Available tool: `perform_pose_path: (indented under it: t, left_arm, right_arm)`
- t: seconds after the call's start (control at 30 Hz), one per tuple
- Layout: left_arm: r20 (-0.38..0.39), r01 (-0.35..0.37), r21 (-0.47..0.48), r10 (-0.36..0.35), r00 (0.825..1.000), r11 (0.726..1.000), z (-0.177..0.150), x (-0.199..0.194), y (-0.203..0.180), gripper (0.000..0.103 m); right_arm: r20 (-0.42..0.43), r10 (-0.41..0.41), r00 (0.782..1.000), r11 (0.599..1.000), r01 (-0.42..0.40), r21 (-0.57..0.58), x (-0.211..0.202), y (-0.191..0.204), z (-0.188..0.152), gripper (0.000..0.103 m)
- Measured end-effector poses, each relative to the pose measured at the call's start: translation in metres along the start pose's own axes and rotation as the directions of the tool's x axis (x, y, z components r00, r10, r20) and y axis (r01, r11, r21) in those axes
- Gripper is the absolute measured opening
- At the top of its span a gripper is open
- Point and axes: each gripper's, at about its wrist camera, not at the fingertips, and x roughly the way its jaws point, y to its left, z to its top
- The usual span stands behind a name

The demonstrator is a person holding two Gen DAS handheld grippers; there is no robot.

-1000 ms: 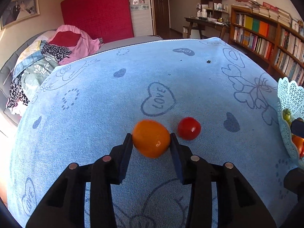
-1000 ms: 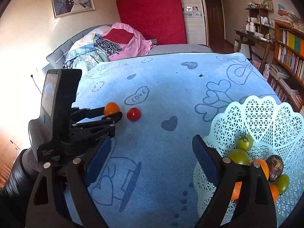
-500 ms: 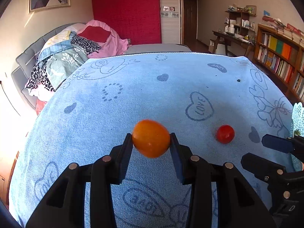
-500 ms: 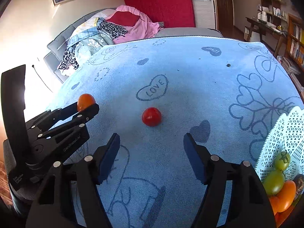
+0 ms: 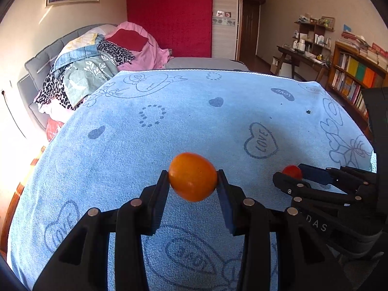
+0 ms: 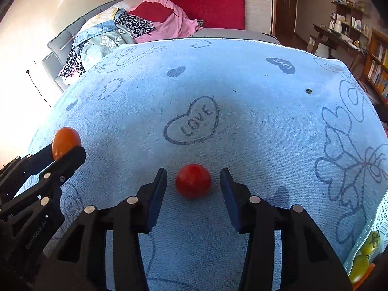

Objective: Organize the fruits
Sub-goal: 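Grasp the small orange with the left tool while the right tool grasps the red tomato, then carry the small orange with the left tool while the right tool carries the red tomato to the basket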

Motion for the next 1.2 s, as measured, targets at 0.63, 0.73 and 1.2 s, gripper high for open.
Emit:
perform_pose_path:
  t: [0.63,0.73,1.2]
  left_arm:
    - [-0.005,0.008,-0.003,-0.008,1.000,1.000,-0.002,-0.001,-0.001,0.040]
    - [-0.003,0.010,0.002,-0.010,1.000,1.000,-0.003,-0.002,-0.002,0.040]
    - [0.003,0.019,0.030,-0.019,1.000,0.999,-0.006,-0.004,-0.012,0.040]
  right_arm:
    - [0.042,0.017,0.999,1.000,-0.018,0.017,-0.025,0.002,-0.009,0.030]
    - [0.056,0.021,0.998,0.999,-0.022,0.025,-0.034,0.001,-0.010,0.030]
    - [0.090,0.041,0.995,0.998,-0.046,0.047,-0.064,0.002,-0.022,0.030]
